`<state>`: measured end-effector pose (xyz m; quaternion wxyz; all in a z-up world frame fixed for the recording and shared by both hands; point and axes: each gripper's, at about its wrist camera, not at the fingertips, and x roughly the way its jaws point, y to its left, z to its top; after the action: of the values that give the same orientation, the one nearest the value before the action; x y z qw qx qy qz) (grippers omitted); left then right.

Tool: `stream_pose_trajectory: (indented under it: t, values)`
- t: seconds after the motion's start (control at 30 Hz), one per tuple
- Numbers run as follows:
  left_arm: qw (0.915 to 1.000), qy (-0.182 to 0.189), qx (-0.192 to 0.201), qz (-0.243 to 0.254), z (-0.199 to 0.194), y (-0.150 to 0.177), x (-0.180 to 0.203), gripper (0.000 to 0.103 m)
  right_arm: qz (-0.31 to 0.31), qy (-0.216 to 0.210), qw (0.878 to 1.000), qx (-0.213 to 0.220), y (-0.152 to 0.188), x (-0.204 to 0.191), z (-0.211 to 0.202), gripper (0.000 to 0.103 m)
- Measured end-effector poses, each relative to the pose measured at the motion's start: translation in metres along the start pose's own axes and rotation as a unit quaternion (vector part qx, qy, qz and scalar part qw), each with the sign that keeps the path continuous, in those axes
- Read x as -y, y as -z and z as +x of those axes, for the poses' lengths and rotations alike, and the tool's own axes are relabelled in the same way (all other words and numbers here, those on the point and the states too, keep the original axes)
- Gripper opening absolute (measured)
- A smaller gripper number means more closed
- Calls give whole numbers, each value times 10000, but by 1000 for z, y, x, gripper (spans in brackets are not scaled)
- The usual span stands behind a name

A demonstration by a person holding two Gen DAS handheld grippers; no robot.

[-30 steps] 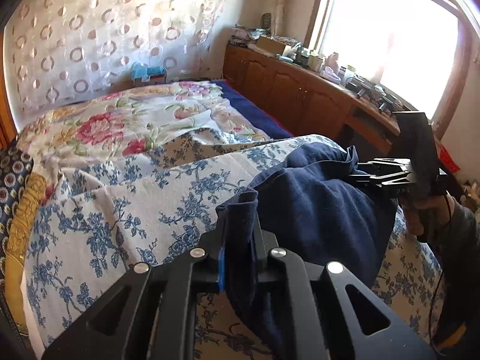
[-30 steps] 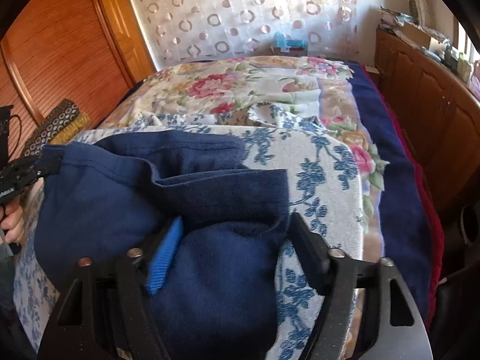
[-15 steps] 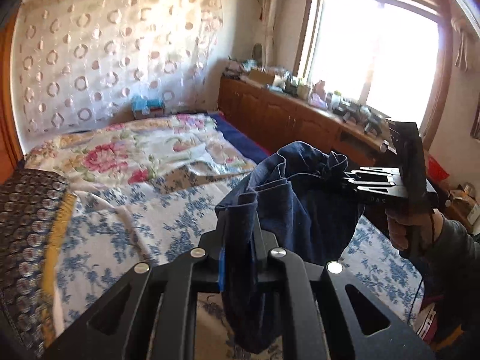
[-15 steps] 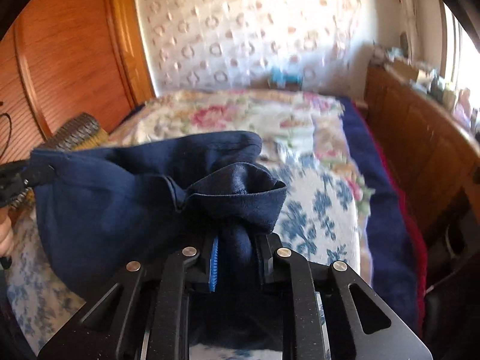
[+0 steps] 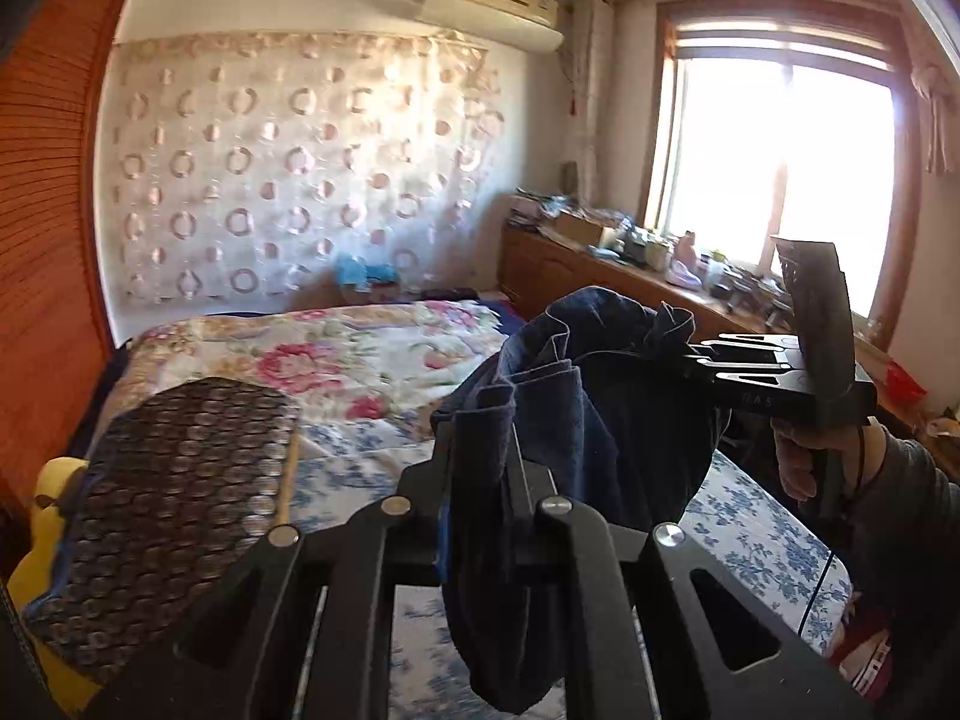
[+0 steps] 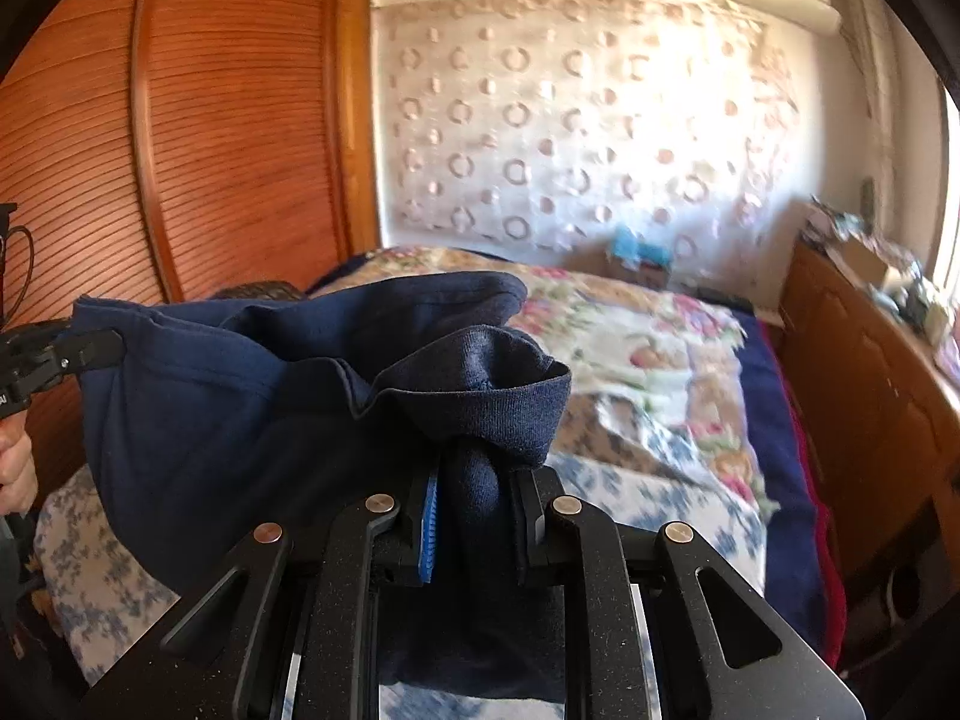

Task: Fold small clothes
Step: 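Lift the bundle with both grippers and carry it toward the patterned pillow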

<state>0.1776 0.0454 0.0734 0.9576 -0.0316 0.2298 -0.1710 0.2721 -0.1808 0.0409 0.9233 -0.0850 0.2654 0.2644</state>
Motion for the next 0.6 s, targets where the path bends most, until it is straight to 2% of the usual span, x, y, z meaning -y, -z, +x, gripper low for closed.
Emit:
stream_pose_trajectory:
  t: [0.27, 0.47, 0.6]
  values:
    - [9979, -494, 343, -258, -41, 8, -51, 9, -567, -365, 9975, 195, -43, -59, 28, 16]
    - [9922, -960, 562, -558, -57, 21, -93, 10, -1005, -654, 9922, 345, -85, -107, 61, 16]
    - [9861, -1199, 620, -969, -68, 41, -124, 9, -1221, -922, 9878, 280, -110, -140, 95, 16]
